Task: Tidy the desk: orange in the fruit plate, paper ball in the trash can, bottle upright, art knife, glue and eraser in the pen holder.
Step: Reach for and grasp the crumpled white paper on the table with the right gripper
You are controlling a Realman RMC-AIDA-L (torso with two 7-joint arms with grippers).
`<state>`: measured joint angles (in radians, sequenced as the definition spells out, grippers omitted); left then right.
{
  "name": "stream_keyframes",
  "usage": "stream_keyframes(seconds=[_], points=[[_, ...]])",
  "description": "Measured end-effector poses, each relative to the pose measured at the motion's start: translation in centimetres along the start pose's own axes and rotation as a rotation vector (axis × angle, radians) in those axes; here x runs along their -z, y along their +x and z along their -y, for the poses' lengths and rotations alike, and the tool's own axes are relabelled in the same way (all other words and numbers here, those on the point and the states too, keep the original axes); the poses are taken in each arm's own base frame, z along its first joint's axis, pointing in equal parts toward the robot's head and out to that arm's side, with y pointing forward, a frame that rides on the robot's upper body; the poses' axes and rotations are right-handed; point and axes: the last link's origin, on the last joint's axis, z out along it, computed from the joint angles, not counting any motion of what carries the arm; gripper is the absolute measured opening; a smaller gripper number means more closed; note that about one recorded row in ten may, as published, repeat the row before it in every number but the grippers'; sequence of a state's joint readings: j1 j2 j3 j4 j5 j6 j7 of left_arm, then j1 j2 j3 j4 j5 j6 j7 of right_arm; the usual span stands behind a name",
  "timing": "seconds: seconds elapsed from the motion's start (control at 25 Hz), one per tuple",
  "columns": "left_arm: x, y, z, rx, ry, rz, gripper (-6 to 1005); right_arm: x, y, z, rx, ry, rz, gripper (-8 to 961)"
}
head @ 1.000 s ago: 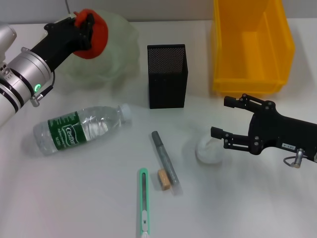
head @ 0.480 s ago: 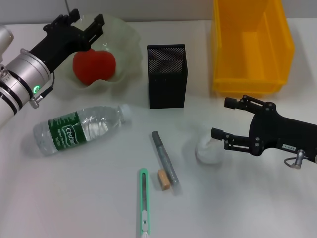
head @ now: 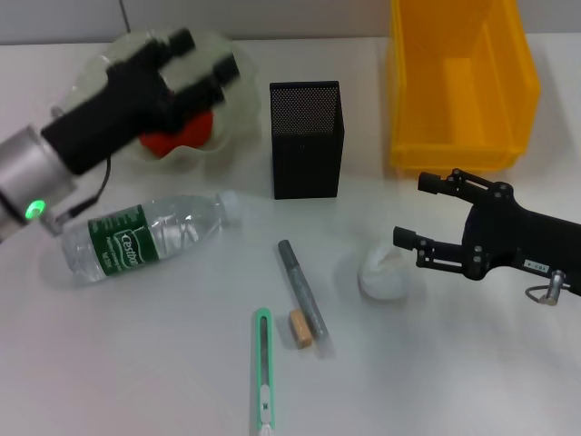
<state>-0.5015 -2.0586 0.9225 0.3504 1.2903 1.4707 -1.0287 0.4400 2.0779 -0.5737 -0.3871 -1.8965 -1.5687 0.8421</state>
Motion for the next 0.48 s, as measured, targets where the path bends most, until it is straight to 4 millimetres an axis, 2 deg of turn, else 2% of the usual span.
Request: stream_keyframes(seconds=[0.12,0.2,0.36,0.4,0.48], points=[[0.5,-0.2,-0.7,-0.015,-0.046,0.025,826,0.0,-0.1,0.0,-0.008,-0.006,0.004,828],[2.0,-1.0,-1.8,-0.038,-0.144,0.105,831,-0.1,-0.6,0.2,-0.04,-0.026,0.008,829],[3.5,-1.6,-2.4,-0.03,-0.201,0.172,829,0.1,-1.6,0.7,-0.085,-0.059,0.012,825],[4.9,-1.9,-2.4,-0.022,-0.221,0.22,829,0.1,-1.8,0.8,-0.095,-0.07,0.012,825],[5.4,-2.0,-2.4,-0.023,-0.224,0.235,828,0.1,-2.3,1.0,-0.118,-0.1,0.002,825]])
